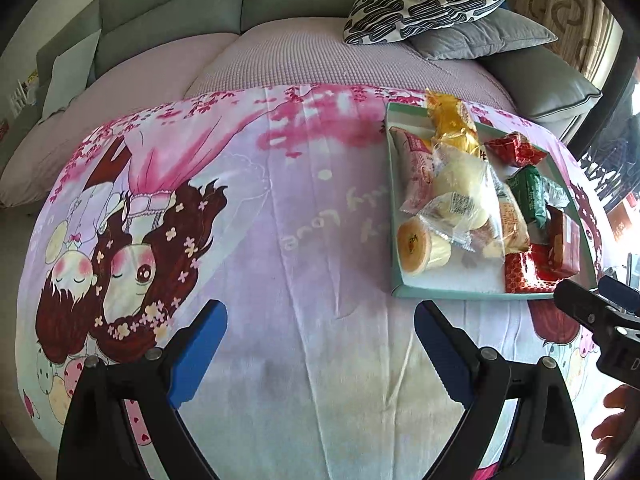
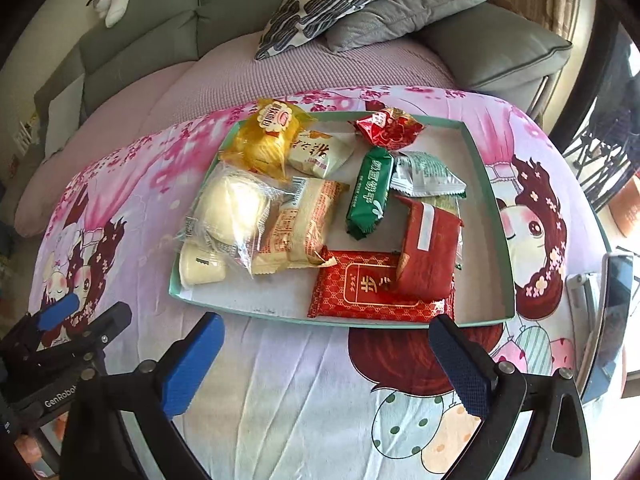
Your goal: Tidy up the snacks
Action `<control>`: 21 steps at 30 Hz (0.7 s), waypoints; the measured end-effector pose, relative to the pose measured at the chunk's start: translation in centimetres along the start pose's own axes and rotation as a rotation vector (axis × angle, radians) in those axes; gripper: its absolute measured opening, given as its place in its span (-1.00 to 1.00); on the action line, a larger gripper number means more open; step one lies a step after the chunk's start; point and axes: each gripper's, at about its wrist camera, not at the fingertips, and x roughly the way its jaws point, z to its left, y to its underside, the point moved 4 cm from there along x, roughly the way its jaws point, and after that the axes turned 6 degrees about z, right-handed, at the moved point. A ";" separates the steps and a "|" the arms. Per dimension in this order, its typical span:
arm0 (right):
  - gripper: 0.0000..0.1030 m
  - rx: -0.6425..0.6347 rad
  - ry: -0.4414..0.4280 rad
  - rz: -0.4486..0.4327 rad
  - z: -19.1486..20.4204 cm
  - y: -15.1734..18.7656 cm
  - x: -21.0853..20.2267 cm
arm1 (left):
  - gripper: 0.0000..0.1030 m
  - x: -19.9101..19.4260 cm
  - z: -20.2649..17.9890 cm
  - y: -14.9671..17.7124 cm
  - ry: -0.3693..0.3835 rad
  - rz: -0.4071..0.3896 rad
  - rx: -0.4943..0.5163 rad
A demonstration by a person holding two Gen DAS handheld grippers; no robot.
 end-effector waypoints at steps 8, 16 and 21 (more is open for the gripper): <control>1.00 0.047 0.035 -0.044 -1.0 1.8 0.7 | 0.84 1.7 1.0 2.3 -0.009 0.005 -0.028; 1.00 0.043 0.064 -0.084 0.1 3.0 1.4 | 0.84 2.8 1.5 3.1 -0.022 0.008 -0.034; 1.00 0.021 0.092 -0.108 0.7 3.1 1.7 | 0.84 3.0 1.7 3.3 -0.033 -0.008 -0.030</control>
